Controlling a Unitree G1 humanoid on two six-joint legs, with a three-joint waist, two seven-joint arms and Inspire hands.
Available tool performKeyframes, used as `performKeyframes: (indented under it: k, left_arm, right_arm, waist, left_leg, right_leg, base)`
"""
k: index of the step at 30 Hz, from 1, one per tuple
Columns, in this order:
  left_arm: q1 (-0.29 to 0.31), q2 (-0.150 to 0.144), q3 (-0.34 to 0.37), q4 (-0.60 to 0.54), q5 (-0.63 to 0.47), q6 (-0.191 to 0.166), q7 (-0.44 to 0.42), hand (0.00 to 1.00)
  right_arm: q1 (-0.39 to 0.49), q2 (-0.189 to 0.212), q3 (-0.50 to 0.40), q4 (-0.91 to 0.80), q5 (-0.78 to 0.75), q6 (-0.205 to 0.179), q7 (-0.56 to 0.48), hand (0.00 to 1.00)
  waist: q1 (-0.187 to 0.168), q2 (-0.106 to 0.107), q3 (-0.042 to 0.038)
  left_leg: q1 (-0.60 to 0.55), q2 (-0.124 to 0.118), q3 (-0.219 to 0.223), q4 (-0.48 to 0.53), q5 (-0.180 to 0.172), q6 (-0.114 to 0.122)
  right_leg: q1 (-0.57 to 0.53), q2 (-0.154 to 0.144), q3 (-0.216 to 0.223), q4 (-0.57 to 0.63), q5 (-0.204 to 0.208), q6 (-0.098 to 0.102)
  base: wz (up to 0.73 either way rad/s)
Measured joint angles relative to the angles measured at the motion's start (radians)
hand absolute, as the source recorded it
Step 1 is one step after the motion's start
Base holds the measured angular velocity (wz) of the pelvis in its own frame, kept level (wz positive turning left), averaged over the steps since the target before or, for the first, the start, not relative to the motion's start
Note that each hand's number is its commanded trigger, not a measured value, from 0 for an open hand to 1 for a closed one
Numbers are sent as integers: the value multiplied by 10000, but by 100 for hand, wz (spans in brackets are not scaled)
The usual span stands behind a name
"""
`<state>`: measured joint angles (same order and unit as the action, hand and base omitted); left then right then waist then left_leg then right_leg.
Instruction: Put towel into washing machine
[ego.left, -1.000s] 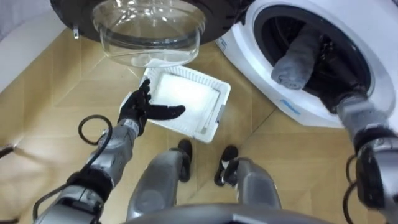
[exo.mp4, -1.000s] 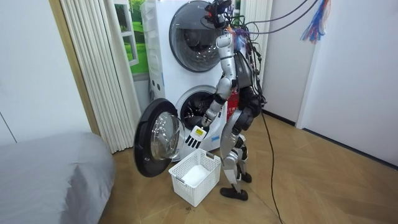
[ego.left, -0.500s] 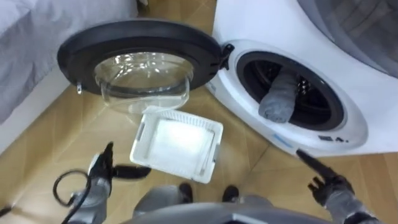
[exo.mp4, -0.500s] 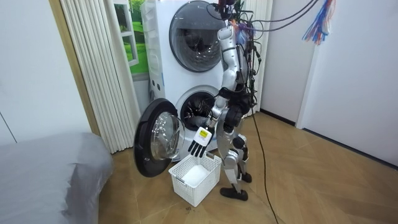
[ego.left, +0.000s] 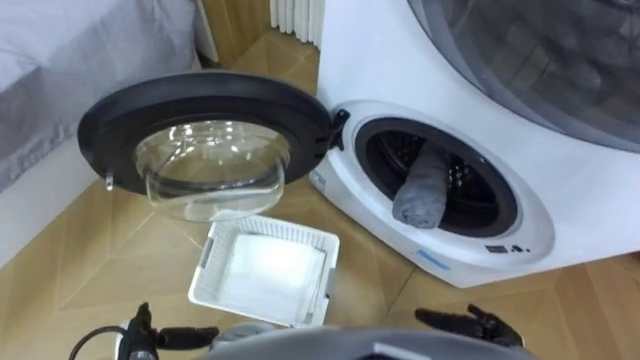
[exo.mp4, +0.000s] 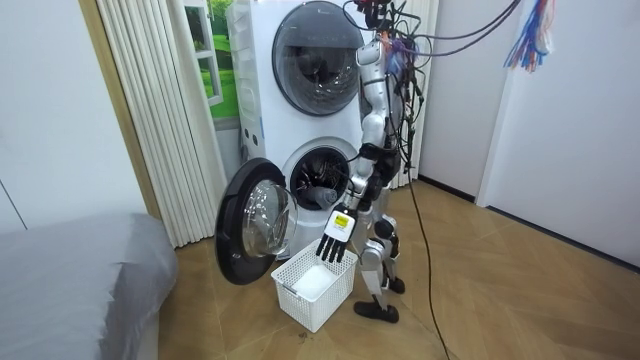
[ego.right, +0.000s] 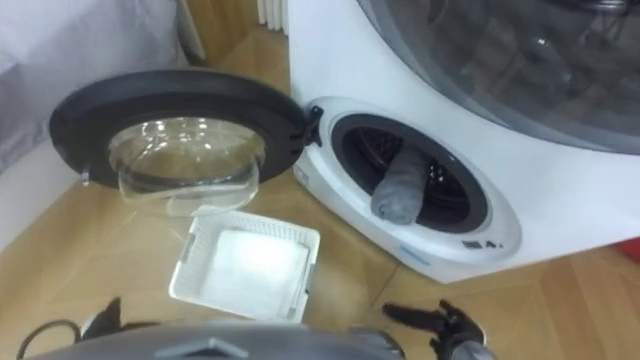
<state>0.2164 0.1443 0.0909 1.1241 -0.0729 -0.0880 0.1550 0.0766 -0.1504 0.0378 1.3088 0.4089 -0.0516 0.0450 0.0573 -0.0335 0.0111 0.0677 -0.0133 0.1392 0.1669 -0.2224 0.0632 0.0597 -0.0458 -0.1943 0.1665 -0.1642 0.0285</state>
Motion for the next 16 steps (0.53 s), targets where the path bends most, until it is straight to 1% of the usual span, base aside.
performKeyframes:
  k: [2, 3, 11, 12, 16]
  left_arm:
    - [-8, -110, 45, 5, -3, 61, 95, 0]
    - [-2, -159, 34, 6, -1, 128, 94, 0]
    - [-57, -174, 30, 37, 79, 687, 89, 0]
    - [-56, -174, 36, 51, 157, 757, 86, 0]
    - [-34, -174, 35, 54, 765, 999, 75, 0]
  right_arm:
    - [3, 25, 106, 140, -277, 26, -8, 0]
    - [-7, 17, 125, 178, -332, 45, -13, 0]
    - [-21, 11, 180, 238, -675, 129, 16, 0]
    - [-21, 11, 164, 238, -677, 212, 19, 0]
    - [-17, 2, 138, 239, -678, 309, 29, 0]
  waist:
    - [11, 34, 15]
    - [0, 49, 9]
    - [-67, 59, 17]
    - [-70, 58, 17]
    - [-109, 91, 12]
  left_leg:
    - [111, 8, 0, -39, -4, -6]
    - [138, 9, -1, -65, -4, -7]
    - [164, 10, -6, -56, -6, -10]
    - [171, 1, -14, -51, -9, -13]
    - [166, 7, -32, -46, -16, -26]
  right_leg:
    - [112, 11, 13, -7, -1, 1]
    - [147, 14, 15, -4, -1, 1]
    - [224, 19, 15, -41, -1, 2]
    - [271, 19, 16, -129, -1, 1]
    - [281, 34, 13, -162, -1, 1]
  base:
    - [0]
    - [0]
    - [0]
    - [0]
    - [0]
